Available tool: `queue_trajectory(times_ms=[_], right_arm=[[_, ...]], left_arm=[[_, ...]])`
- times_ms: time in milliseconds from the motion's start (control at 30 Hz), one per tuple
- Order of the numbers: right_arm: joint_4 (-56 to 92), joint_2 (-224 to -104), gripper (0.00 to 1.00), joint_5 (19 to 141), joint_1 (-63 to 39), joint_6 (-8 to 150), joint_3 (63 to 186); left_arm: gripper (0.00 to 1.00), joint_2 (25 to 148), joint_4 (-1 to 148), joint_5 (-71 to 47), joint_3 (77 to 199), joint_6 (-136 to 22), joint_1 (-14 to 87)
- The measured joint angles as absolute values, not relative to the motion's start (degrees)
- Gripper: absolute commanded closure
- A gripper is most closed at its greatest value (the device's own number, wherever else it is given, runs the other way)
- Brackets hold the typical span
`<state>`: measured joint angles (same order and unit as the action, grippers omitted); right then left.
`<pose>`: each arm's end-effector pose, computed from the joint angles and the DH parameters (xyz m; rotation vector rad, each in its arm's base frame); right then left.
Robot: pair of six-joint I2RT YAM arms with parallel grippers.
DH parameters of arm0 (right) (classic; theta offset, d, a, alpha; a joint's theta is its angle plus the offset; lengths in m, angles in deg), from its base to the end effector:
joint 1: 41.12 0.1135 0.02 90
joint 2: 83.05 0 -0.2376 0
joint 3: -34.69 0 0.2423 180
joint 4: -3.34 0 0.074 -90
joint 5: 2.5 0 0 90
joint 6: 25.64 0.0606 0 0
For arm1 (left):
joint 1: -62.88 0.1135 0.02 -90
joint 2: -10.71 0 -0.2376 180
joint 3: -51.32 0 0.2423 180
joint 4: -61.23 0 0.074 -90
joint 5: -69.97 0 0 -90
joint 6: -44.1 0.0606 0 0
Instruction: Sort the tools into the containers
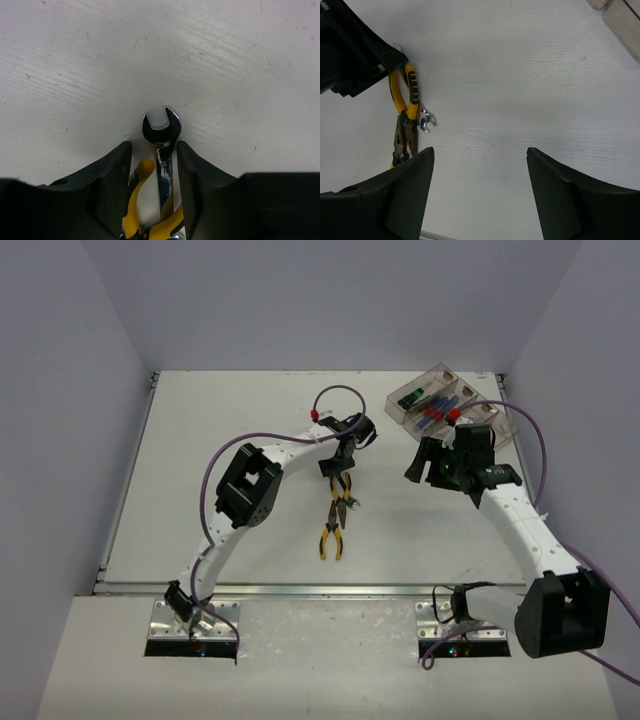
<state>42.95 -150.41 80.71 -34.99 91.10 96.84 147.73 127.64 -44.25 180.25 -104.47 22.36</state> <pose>0.2627 0.0354 0.2162 0.3687 2.3568 0.4164 0.3721 -0.2853 0.1168 -0.4914 2.6015 0.0944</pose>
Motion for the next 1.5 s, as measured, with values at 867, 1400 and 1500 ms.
queue_trajectory(times_ms=[867,1400,1500], right_arm=[[41.7,-148.5,0.25,78.9,-35.0,91.1,95.5],[40.8,-148.5,0.25,78.0,-35.0,91.1,94.9],[40.6,-148.5,0.25,77.8,-35.0,91.1,94.9]], left_arm=[[0.98,151.2,123.5,-51.0,184.5,-96.7,40.2],[0.51,148.8,121.7,-53.9,179.7,-88.3,45.2],[0.5,146.0,121.2,-51.6,175.1,-89.9,45.2]])
